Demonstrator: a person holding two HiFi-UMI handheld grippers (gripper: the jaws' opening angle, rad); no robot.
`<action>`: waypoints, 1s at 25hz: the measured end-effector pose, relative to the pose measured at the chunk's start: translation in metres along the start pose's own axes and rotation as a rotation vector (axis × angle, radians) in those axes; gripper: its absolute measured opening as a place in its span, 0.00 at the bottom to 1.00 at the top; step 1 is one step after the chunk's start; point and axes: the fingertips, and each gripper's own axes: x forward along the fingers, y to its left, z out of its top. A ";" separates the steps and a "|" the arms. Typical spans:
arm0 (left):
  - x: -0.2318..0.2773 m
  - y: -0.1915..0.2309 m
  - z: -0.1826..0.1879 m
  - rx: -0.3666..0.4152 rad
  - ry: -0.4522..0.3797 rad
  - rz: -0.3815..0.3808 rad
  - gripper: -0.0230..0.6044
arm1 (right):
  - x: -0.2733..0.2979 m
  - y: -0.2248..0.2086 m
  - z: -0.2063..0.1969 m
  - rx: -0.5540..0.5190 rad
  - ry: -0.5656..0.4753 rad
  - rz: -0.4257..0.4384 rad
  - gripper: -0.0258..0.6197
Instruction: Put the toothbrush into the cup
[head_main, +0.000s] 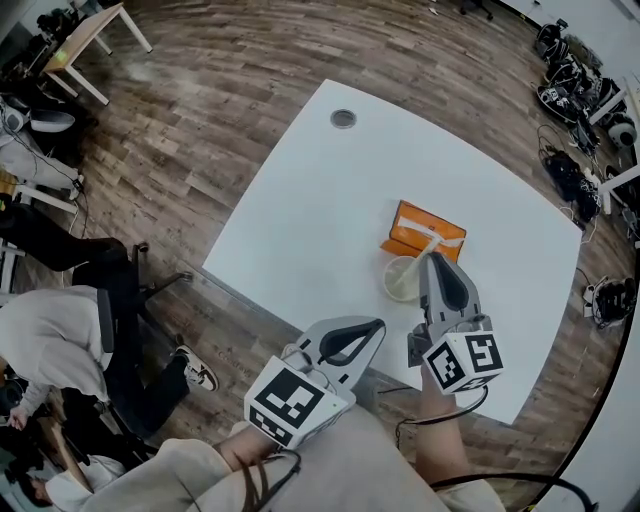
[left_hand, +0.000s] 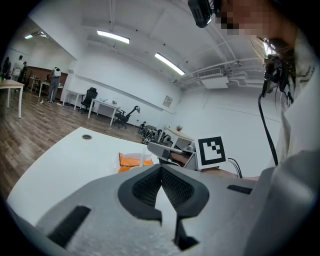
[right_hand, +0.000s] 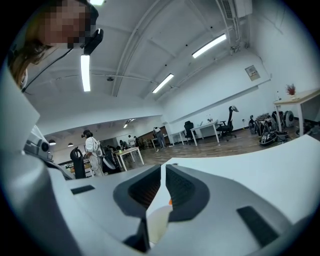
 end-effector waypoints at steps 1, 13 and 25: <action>-0.001 -0.001 0.001 0.002 -0.002 -0.002 0.05 | -0.002 0.004 0.004 -0.006 -0.006 0.005 0.10; -0.015 -0.017 0.005 0.036 -0.025 -0.036 0.05 | -0.055 0.069 0.033 -0.077 -0.063 0.080 0.07; -0.037 -0.031 0.007 0.057 -0.051 -0.062 0.05 | -0.114 0.116 0.017 -0.112 -0.028 0.100 0.07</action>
